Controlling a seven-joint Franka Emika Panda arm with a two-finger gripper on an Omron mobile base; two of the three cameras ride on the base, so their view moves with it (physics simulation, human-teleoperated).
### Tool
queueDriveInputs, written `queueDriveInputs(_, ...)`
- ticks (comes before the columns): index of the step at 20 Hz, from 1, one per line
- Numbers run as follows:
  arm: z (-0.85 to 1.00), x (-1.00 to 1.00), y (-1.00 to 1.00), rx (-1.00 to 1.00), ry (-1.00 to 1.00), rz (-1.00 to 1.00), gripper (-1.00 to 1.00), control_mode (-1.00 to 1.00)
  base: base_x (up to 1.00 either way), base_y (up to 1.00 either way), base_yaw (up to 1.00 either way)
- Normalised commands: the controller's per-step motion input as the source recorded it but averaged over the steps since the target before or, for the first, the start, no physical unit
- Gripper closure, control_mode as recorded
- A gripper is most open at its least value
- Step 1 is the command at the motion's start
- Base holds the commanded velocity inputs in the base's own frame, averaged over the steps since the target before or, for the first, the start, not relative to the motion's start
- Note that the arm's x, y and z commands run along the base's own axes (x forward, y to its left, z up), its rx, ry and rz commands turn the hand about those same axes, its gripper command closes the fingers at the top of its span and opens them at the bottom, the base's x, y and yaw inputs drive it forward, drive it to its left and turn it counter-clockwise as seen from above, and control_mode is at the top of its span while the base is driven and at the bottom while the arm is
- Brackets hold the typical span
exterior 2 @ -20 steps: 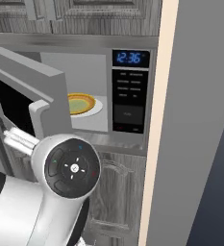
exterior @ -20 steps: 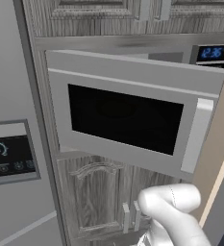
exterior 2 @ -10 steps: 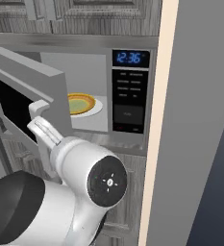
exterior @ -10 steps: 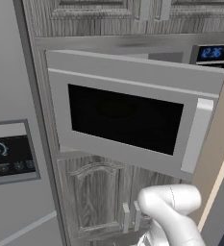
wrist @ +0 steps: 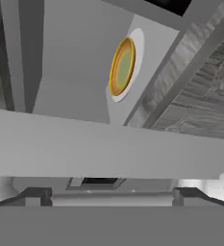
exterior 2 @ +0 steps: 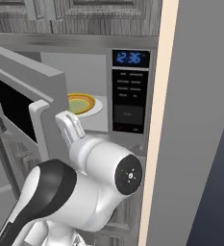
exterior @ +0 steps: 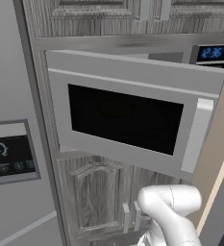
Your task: Pick the shrimp from the counter and place it in the microwave. Then turn on the microwave.
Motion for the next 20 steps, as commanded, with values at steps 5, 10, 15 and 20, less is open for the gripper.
queueDriveInputs(5,-0.16,0.37,-0.13,0.16,0.14,0.00,-1.00,-1.00,0.00,0.00,0.00)
queueDriveInputs(10,-0.17,0.26,-0.04,0.13,0.03,0.00,-1.00,-1.00,0.00,0.00,0.00)
queueDriveInputs(15,-0.16,0.28,-0.01,0.04,0.00,0.00,-1.00,-1.00,0.00,0.00,0.00)
queueDriveInputs(20,-0.12,0.30,-0.01,0.00,0.00,0.00,-1.00,-1.00,0.00,0.00,0.00)
